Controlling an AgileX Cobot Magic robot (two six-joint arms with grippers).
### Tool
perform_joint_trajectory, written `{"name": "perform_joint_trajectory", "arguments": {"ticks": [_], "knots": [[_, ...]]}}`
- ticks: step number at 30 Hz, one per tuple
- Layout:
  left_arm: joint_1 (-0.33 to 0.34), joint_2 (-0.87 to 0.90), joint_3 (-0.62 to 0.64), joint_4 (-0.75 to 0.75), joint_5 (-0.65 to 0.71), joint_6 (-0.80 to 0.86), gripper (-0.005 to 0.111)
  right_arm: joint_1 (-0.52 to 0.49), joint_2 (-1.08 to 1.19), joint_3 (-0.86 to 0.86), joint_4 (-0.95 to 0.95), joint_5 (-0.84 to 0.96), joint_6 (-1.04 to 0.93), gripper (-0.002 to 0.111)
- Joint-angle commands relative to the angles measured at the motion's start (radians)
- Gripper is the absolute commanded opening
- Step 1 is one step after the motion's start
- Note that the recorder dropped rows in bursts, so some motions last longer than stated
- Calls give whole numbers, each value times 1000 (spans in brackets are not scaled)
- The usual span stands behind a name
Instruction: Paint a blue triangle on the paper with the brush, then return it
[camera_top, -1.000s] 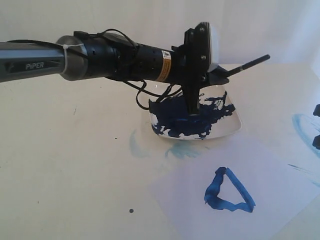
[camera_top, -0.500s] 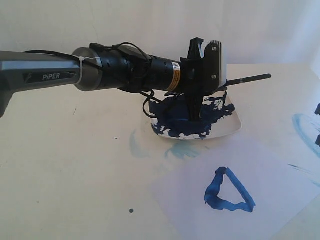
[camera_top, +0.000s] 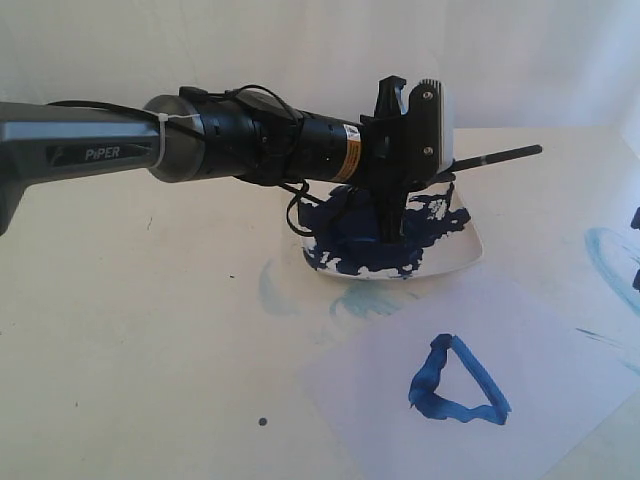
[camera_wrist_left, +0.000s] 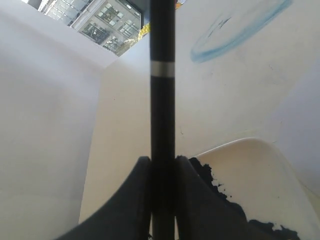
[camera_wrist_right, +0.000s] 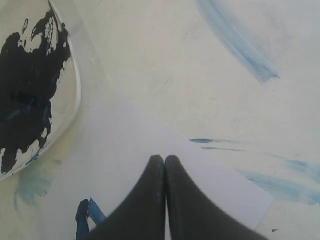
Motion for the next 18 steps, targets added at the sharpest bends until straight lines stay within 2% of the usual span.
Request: {"name": "perform_joint_trajectory", "arguments": {"ticks": [1, 5, 9, 14, 18], "knots": [[-4, -5, -5, 2, 0, -14, 0, -6, 1, 0, 2, 7, 0, 0], [-4, 7, -5, 2, 8, 0, 0, -6, 1, 0, 2, 7, 0, 0], [-4, 13, -5, 2, 79, 140, 0, -6, 1, 0, 9, 25, 0, 0], [-9, 13, -5, 2, 43, 163, 0, -6, 1, 0, 20, 27, 0, 0], [-25, 16, -4, 2, 80, 225, 0, -6, 1, 0, 37, 37, 0, 0]]}}
